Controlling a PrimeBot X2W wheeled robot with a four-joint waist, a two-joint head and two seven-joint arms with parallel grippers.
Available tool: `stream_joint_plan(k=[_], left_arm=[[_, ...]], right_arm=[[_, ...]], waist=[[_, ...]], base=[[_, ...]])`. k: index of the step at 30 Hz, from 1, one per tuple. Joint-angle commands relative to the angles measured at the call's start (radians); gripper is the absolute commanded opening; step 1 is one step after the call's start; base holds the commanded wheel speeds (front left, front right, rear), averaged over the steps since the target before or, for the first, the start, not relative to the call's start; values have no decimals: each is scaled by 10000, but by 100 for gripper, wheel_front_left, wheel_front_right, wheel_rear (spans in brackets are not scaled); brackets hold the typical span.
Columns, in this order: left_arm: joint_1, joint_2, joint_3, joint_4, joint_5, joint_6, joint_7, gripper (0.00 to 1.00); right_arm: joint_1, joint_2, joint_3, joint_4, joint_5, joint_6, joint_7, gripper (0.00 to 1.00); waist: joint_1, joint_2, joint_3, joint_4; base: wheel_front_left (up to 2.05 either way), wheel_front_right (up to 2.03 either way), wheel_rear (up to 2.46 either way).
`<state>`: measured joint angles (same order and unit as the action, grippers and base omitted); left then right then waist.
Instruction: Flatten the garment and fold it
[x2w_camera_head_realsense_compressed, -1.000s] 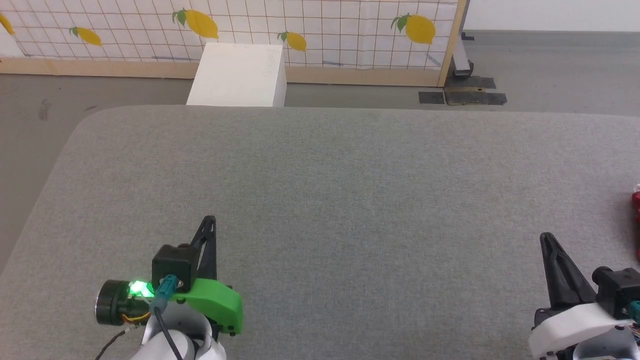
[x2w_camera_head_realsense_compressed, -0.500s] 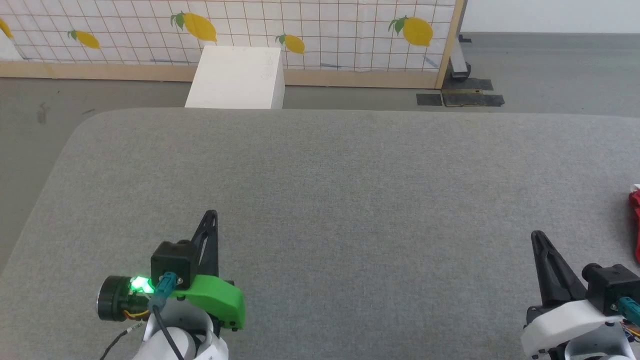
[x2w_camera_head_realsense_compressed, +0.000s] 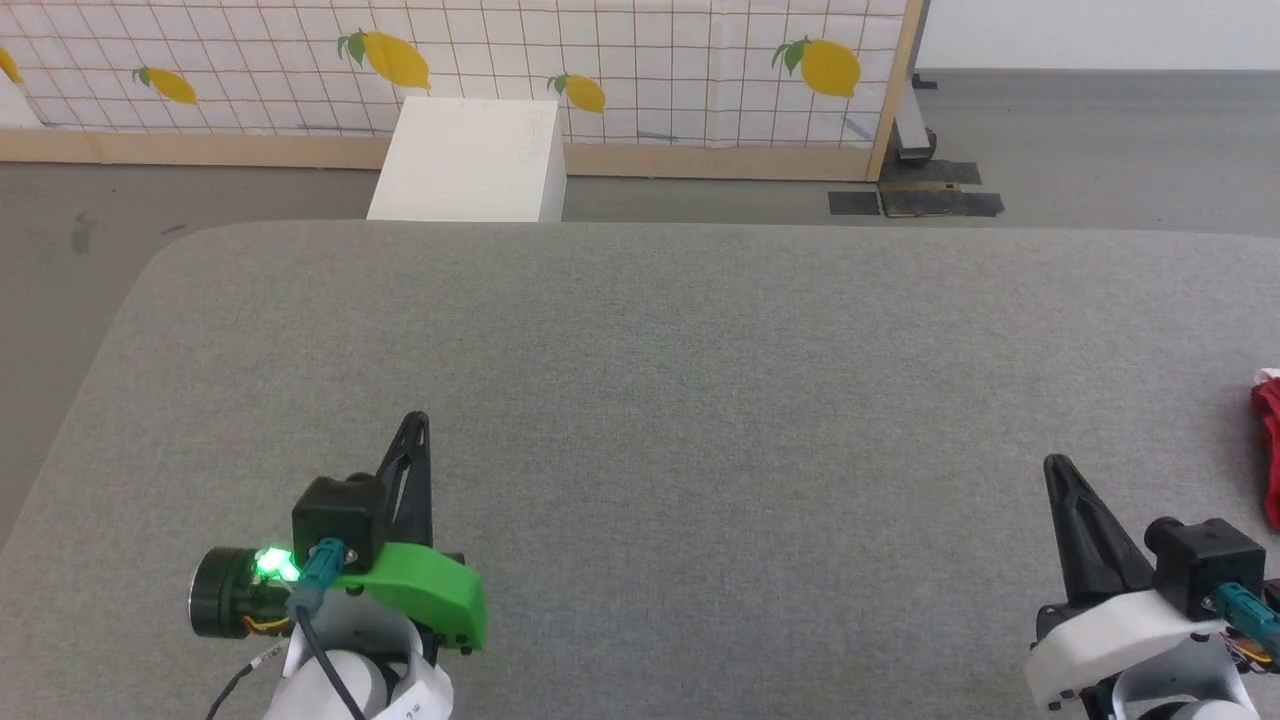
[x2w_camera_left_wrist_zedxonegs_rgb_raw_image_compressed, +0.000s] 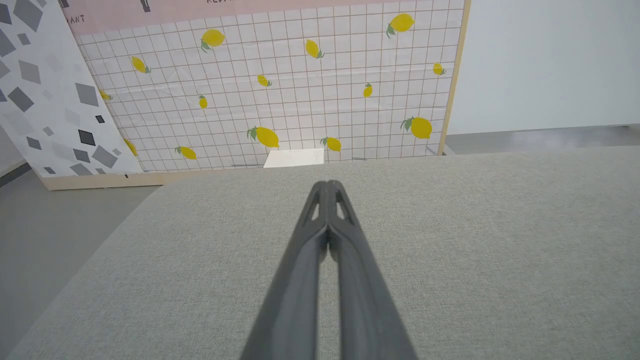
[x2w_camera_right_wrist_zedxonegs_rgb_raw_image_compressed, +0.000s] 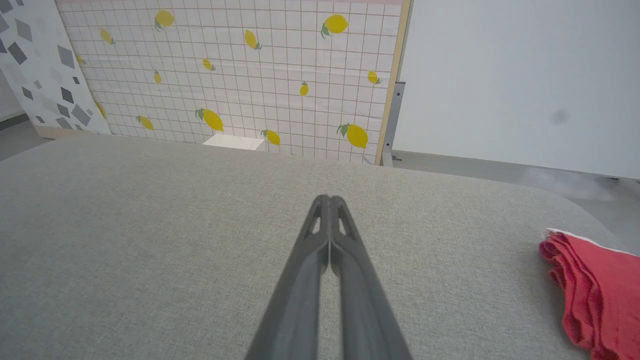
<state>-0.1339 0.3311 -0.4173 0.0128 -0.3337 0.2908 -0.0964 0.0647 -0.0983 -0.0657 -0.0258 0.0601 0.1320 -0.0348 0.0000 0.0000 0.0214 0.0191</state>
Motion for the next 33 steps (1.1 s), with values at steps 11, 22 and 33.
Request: stream_joint_plan(k=[11,22,33], left_arm=[[400,-625,884,-56,743,-599,222,0],[653,-1213,1769,-75,1441,-1220,421,0],[867,-1712,2521,-92,2034,-1748,591,0]], right_arm=[[-255,136,151,71,-200,-7,78,0],[-360,229,287,121,-308,-9,151,0],[-450,308,403,164,-400,-10,213,0]], waist=[[0,0,-41,-36],[0,0,-87,-78],[0,0,-127,-113]], base=[[0,0,0],[0,0,0],[0,0,0]])
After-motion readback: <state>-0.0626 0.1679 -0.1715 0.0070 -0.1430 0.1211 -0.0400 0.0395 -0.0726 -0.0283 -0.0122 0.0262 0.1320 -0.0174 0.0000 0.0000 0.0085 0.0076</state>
